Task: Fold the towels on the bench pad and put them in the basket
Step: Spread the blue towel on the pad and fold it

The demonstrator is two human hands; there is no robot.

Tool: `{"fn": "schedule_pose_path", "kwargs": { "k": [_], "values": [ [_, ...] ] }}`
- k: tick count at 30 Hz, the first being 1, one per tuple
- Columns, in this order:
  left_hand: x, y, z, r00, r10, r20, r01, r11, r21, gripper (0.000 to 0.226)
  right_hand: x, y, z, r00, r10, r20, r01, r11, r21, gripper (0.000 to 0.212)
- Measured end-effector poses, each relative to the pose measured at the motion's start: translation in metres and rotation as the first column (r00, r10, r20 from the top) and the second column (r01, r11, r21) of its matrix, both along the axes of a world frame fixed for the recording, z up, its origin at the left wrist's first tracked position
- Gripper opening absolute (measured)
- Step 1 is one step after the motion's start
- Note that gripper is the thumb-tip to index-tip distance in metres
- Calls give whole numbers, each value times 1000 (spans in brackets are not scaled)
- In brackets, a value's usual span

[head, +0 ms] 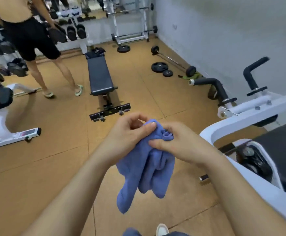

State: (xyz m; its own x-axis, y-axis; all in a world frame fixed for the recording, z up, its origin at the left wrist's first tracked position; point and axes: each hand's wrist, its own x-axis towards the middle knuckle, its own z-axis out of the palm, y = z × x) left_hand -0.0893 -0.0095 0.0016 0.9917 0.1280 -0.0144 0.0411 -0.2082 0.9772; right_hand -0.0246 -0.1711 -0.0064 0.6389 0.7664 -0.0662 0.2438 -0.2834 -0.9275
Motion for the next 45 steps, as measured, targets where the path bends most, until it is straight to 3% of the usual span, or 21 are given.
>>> {"fn": "schedule_pose_path", "kwargs": {
  "k": [3, 6, 8, 10, 12, 14, 16, 20, 23, 25, 28, 31, 34, 37, 41, 45],
  "values": [
    [51, 29, -4, 965, -214, -154, 220, 975, 27, 18, 37, -9, 4, 962, -209, -178, 224, 972, 68, 15],
    [108, 54, -17, 785, -538, -305, 580, 813, 59, 26, 73, -13, 6, 833, -379, -404, 475, 864, 169, 21],
    [148, 66, -26, 736, -616, -281, 639, 769, -12, 27, 94, -11, 2, 667, -486, -564, 675, 715, 183, 23],
    [190, 76, -30, 728, -655, -202, 647, 754, -114, 25, 114, -11, 0, 473, -503, -723, 830, 528, 176, 8],
    [228, 81, -33, 729, -668, -147, 619, 736, -273, 25, 127, -15, 1, 312, -512, -801, 929, 343, 142, 55],
    [264, 79, -33, 725, -676, -131, 595, 712, -373, 27, 134, -27, 9, 228, -492, -840, 972, 166, 166, 54],
    [295, 68, -29, 702, -700, -132, 623, 693, -362, 19, 133, -40, 15, 193, -468, -862, 978, 22, 207, 53],
    [348, 27, -10, 601, -796, -68, 778, 603, -177, 12, 127, -60, 31, 203, -460, -864, 939, -158, 304, 54],
    [384, -14, 7, 451, -887, -103, 890, 456, -27, 9, 132, -78, 38, 140, -506, -851, 897, -298, 325, 25],
    [405, -47, 10, 424, -899, -110, 904, 414, 103, 3, 135, -100, 33, 48, -570, -820, 856, -400, 328, 14],
    [435, -108, -1, 555, -831, 29, 796, 541, 271, 7, 141, -137, 20, -123, -710, -694, 829, -458, 321, 14],
    [462, -174, -11, 639, -757, 136, 684, 640, 349, 10, 147, -177, 5, -441, -823, -357, 842, -517, 151, 15],
    [485, -244, -9, 633, -756, 168, 679, 646, 349, 10, 149, -218, -5, -569, -822, 28, 822, -568, 28, 11],
    [498, -315, 2, 585, -781, 219, 711, 624, 325, 20, 141, -253, -2, -483, -788, 382, 778, -586, -225, 20],
    [496, -397, 14, 456, -837, 304, 759, 544, 357, 13, 131, -294, 0, -341, -803, 489, 622, -583, -522, 23],
    [492, -474, 7, 315, -891, 327, 807, 433, 402, 12, 123, -330, -8, -304, -793, 528, 495, -605, -624, 20]
  ]
}}
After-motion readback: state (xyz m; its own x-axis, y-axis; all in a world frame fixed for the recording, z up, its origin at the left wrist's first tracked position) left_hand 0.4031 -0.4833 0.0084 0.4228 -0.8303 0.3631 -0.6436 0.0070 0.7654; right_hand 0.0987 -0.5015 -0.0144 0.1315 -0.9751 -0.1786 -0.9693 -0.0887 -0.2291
